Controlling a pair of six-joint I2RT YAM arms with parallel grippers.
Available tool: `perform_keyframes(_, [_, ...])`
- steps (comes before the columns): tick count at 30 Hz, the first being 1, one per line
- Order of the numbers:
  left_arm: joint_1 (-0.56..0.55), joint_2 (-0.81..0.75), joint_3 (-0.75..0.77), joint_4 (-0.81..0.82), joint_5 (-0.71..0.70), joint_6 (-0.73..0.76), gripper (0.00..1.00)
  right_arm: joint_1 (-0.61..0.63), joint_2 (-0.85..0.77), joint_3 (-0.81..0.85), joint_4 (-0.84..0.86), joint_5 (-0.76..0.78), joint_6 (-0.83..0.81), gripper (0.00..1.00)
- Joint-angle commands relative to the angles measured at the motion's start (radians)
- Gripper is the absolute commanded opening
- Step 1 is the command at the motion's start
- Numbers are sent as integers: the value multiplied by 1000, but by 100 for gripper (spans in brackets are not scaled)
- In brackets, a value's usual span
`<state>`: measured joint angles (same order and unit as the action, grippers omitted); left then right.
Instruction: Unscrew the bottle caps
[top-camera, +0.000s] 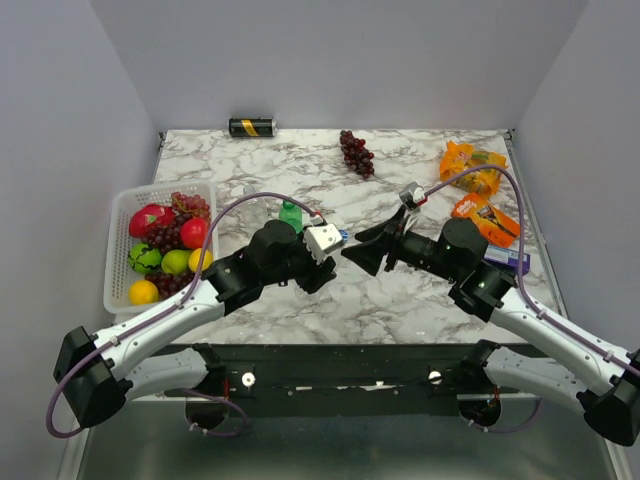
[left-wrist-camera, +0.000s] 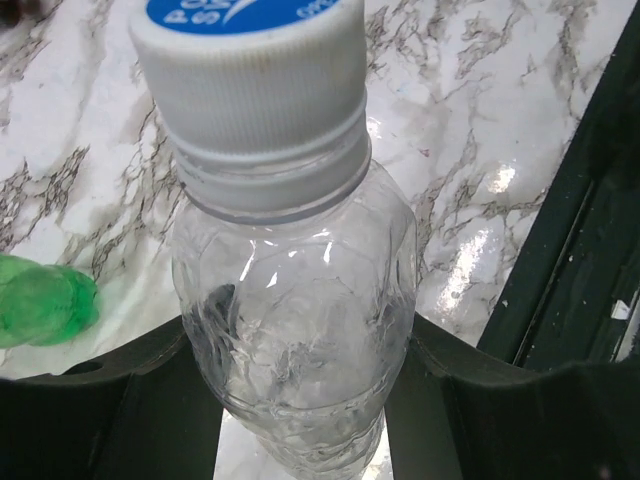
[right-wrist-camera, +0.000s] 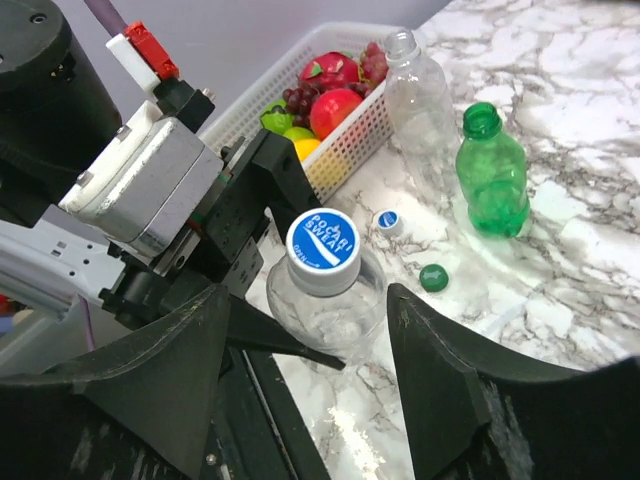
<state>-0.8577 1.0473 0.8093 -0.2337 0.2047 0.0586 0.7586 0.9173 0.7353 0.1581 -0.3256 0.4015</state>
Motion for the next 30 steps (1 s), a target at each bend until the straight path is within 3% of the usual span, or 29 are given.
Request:
perform_keyframes(1, [-6, 10, 13, 8, -88, -14, 33, 16, 3, -4, 53, 36, 51, 68])
perform_keyframes(13, [-6, 30, 16, 4, -108, -22, 33, 31, 40, 15, 32, 60, 69, 59])
perform_keyframes(30, [-7, 31, 19, -3, -79, -20, 33, 35, 107, 62, 49, 60, 51, 59])
